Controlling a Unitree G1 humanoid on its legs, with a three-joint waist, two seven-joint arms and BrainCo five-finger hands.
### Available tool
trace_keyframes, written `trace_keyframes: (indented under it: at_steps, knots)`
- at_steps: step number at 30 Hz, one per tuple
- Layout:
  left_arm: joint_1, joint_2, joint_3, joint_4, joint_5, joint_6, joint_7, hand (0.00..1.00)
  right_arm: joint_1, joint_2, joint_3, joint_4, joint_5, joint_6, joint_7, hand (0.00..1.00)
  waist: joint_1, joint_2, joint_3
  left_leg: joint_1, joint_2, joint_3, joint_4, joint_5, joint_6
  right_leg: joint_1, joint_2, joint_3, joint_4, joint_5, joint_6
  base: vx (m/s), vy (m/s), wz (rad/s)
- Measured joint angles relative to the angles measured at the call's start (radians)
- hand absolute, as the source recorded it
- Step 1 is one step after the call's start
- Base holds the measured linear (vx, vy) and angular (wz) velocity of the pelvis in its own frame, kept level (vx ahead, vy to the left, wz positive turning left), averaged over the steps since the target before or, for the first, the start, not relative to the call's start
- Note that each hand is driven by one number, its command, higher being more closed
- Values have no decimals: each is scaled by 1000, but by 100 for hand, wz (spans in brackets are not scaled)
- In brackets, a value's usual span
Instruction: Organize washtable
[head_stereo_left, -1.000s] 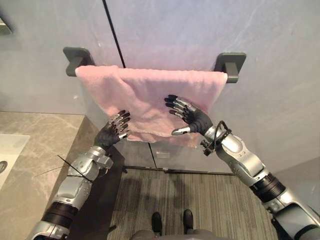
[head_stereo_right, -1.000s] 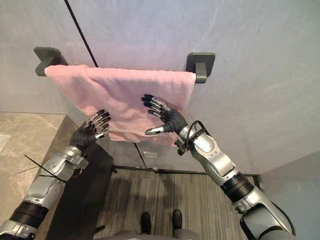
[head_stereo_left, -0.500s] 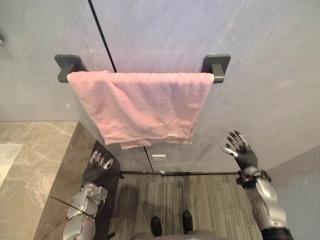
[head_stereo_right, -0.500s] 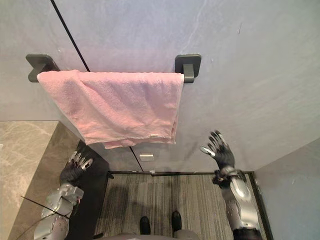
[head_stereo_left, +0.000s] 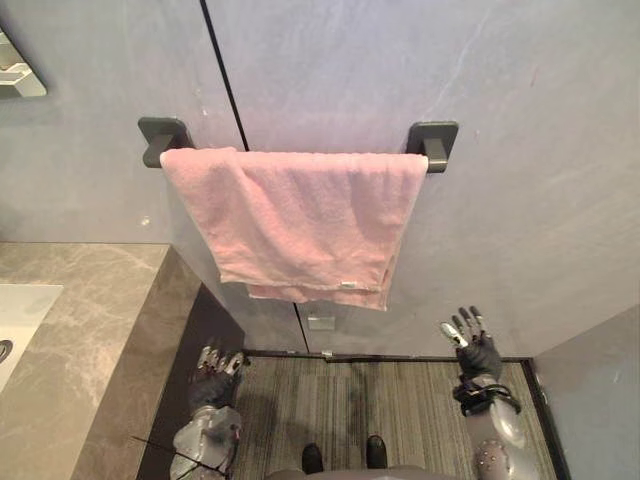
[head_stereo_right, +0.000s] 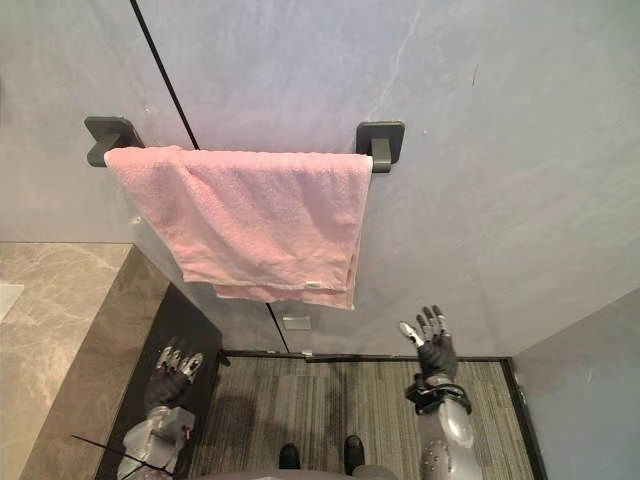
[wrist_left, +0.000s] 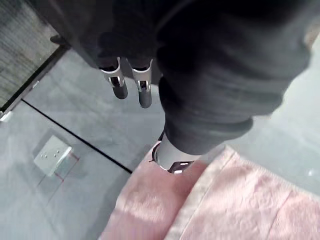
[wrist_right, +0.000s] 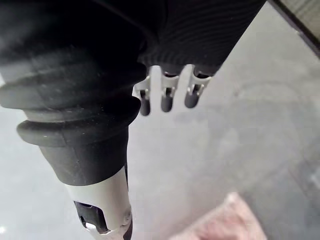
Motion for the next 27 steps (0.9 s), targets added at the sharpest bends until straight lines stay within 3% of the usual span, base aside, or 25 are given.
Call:
trace_keyframes:
  at_steps: [5, 8, 10, 12, 13, 16, 18, 19, 20, 22, 23, 24, 25, 27]
  knots:
    - [-9, -5, -108, 4, 0, -1, 8, 0, 18, -8, 160, 89, -1, 7, 45, 0, 0, 0, 5, 10, 2, 4, 1, -3, -3, -4, 2, 2, 28, -12, -3, -3, 4, -2]
    - [-61, -6, -164, 34, 1, -1, 18, 0, 7, -7, 181, 129, 1, 14, 47, 0, 2, -3, 30, -37, 6, -10, 62, -28, 5, -121, 7, 50, 266, -98, 13, -43, 9, 13]
    - [-95, 3, -183, 75, 3, 0, 28, 0, 9, -8, 193, 143, 11, 23, 50, 0, -13, 0, 34, -78, 18, -43, 123, -44, 11, -186, 16, 173, 431, -159, 23, 22, 26, 58]
    - [-112, 20, -194, 76, 9, 0, 28, 0, 12, -9, 203, 164, 12, 35, 62, 0, -16, -6, 40, -109, 17, -106, 189, -60, -2, -200, -18, 217, 577, -216, 32, 79, -56, 86]
    - [-117, 36, -196, 74, 10, -2, 28, 0, 17, -7, 216, 163, 12, 40, 67, 0, -14, -23, 35, -126, 18, -142, 220, -66, -12, -189, -35, 250, 613, -230, 30, 26, -209, 97]
    - [-111, 61, -196, 75, 9, -4, 29, 0, 11, -10, 254, 158, 12, 46, 85, 0, -2, -54, 21, -167, 17, -235, 279, -73, -53, -98, -37, 343, 568, -302, 66, -14, -298, 93]
    - [-109, 58, -197, 75, 8, -6, 28, 0, -24, -24, 286, 157, 13, 47, 85, 0, 19, -54, 18, -194, 20, -286, 282, -54, -83, -58, -36, 337, 494, -357, 71, -98, -315, 80]
    - [-111, 49, -197, 76, 7, -8, 28, 0, -53, -39, 300, 156, 13, 47, 85, 0, 24, -52, 20, -220, 24, -310, 290, -44, -99, -48, -33, 320, 457, -391, 54, -176, -324, 88]
    - [-108, 24, -199, 81, 0, -7, 28, 0, -75, -67, 308, 152, 13, 47, 85, 0, 23, -14, 34, -237, 52, -367, 300, -30, -119, -38, 6, 265, 458, -381, 41, -192, -317, 91]
    - [-83, 3, -196, 81, -1, -9, 29, 0, -93, -82, 323, 152, 13, 47, 85, 0, 44, 3, 46, -242, 75, -415, 311, -18, -138, -37, 60, 231, 501, -385, 27, -242, -356, 85]
    - [-69, 1, -196, 80, -1, -9, 32, 0, -100, -86, 324, 140, 13, 45, 83, 0, 45, 2, 49, -257, 85, -465, 307, -7, -150, -54, 79, 177, 539, -402, -11, -299, -383, 87]
    - [-63, 1, -196, 80, -2, -9, 33, 0, -99, -89, 323, 134, 13, 43, 83, 0, 46, 2, 52, -260, 89, -478, 299, -7, -142, -63, 83, 149, 552, -409, -25, -285, -313, 113]
    - [-49, 6, -197, 81, -3, -8, 39, 0, -97, -98, 321, 132, 14, 41, 81, 0, 46, 7, 57, -264, 102, -486, 260, -20, -104, -70, 87, 100, 560, -413, -54, -233, -242, 102]
    - [-41, 20, -201, 81, -4, -8, 47, 0, -96, -93, 310, 132, 25, 36, 78, 0, 44, -26, 62, -299, 106, -397, 266, -56, -47, -71, 50, 3, 534, -399, -93, -262, -271, 153]
